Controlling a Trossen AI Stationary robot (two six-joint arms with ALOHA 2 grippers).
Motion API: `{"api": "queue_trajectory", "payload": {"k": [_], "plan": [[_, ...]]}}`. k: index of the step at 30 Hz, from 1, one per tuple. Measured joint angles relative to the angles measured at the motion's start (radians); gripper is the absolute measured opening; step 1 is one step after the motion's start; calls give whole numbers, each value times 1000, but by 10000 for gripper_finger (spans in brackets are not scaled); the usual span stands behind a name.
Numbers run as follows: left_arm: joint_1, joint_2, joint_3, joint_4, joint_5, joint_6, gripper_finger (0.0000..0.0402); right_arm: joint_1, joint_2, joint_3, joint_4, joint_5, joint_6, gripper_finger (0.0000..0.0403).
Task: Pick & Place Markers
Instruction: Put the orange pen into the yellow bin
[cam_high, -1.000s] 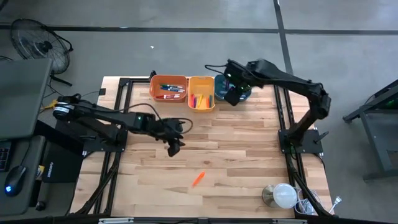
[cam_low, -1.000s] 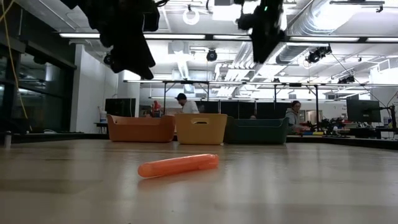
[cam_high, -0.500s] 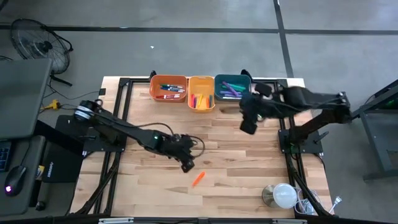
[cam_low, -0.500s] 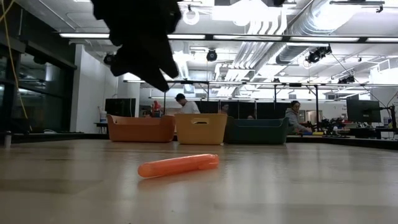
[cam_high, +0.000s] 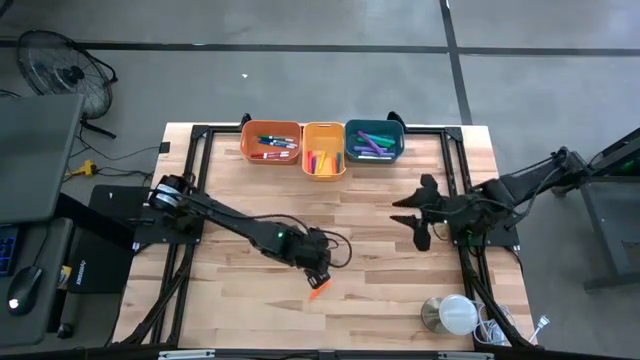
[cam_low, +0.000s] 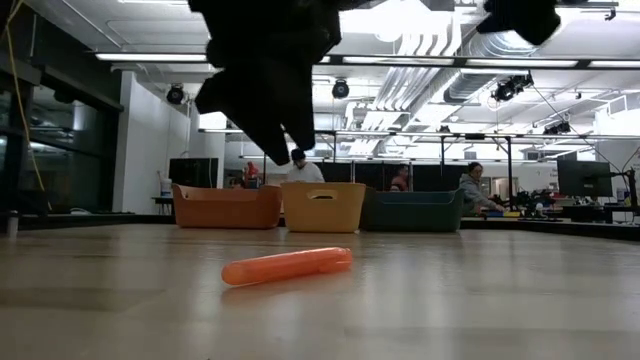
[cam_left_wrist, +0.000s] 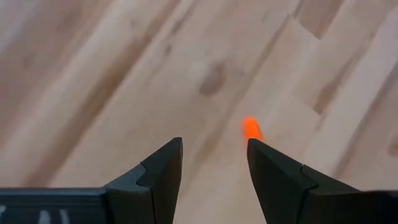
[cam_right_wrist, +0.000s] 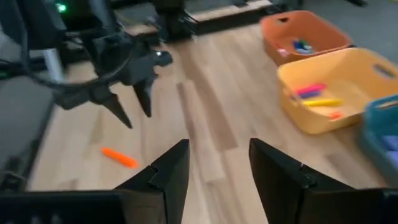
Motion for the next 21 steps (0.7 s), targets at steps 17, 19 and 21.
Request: {"api": "queue_trajectory", "payload": {"k": [17, 19, 21], "plan": [[-97, 77, 9, 3, 37, -166, 177, 12, -358, -586, 547, -68, -19, 133], [-99, 89, 27, 22, 41, -181, 177, 12, -367, -602, 552, -71, -21, 133], [-102, 99, 43, 40, 70, -183, 177, 12, -369, -617, 555, -73, -22, 133]]}}
